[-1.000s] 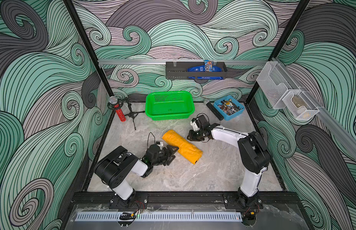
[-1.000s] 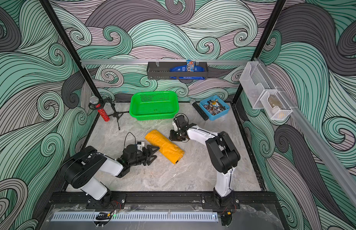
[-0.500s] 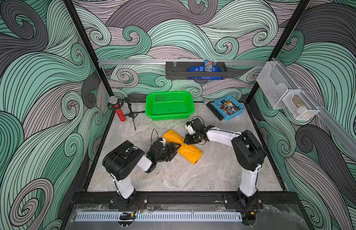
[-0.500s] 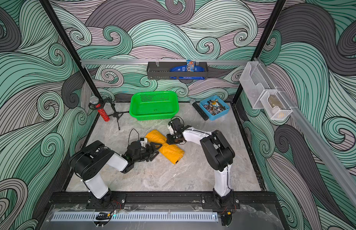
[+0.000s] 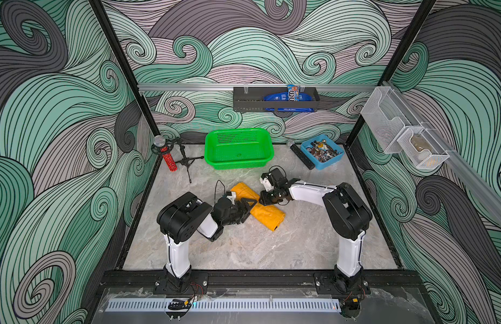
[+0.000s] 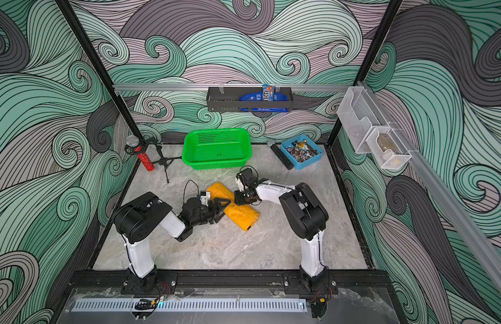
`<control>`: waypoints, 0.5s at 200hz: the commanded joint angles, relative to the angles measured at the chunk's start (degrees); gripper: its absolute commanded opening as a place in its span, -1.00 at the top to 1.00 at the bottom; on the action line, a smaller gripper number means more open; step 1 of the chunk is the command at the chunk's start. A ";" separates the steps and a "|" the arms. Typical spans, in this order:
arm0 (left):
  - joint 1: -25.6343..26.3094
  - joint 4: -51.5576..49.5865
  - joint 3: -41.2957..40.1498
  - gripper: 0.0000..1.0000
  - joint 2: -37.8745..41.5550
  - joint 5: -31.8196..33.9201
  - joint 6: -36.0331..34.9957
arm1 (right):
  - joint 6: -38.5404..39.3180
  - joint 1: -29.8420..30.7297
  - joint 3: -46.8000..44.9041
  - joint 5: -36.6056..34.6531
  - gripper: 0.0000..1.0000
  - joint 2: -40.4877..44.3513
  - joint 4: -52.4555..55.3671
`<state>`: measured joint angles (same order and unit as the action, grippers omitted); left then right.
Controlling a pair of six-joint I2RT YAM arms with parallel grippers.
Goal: Roll up the pillowcase
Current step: Pick up the pillowcase at the center of the board.
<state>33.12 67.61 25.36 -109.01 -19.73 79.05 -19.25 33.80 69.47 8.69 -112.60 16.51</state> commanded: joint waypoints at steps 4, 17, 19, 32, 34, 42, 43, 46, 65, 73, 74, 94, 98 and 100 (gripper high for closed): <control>-0.59 -7.06 0.79 -0.42 -2.99 0.50 -0.67 | -0.68 1.27 -1.50 1.60 0.36 -2.02 1.92; -1.32 -5.44 0.39 -0.36 -3.72 0.62 0.15 | -1.03 1.26 -2.07 2.07 0.37 -1.79 1.81; -1.49 -5.12 0.45 -0.35 -3.92 0.54 0.23 | -1.12 1.27 -2.20 2.29 0.37 -1.76 1.73; -2.26 -4.07 1.43 -0.24 -4.69 -0.64 0.55 | -1.67 1.28 -3.05 3.03 0.37 -1.44 1.09; -2.36 -4.13 1.50 -0.23 -4.78 -0.88 0.51 | -1.85 1.27 -3.14 3.18 0.37 -1.41 1.03; -2.56 -4.64 2.46 -0.16 -5.07 -1.62 0.41 | -2.11 1.31 -3.29 3.50 0.38 -1.40 0.95; -2.59 -4.75 2.61 -0.15 -5.11 -1.67 0.37 | -2.15 1.29 -3.29 3.52 0.38 -1.40 0.92; -2.67 -4.96 2.85 -0.11 -5.21 -1.90 0.33 | -2.22 1.27 -3.30 3.57 0.38 -1.38 0.88; -3.09 -5.41 3.49 0.09 -5.41 -2.96 0.49 | -2.24 1.27 -3.07 3.84 0.38 -1.22 0.88; -3.28 -5.46 3.78 0.18 -5.74 -3.69 0.35 | -2.45 1.22 -2.85 4.19 0.38 -1.06 0.88; -3.26 -5.51 3.80 0.20 -5.71 -3.80 0.33 | -2.41 1.29 -2.81 4.26 0.38 -1.01 0.84; -3.60 -5.76 4.67 0.42 -5.96 -4.79 0.22 | -3.16 1.17 -2.18 5.15 0.37 -0.32 0.76; -3.63 -5.59 4.76 0.47 -5.92 -4.95 0.31 | -3.27 1.07 -2.01 5.32 0.37 -0.12 0.79; -3.69 -5.57 4.84 0.49 -5.90 -5.08 0.32 | -3.35 1.04 -1.92 5.36 0.37 -0.05 0.80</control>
<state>30.13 65.80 28.67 -113.38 -23.79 80.09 -21.43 33.89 68.38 10.44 -112.57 13.82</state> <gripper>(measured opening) 0.301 0.312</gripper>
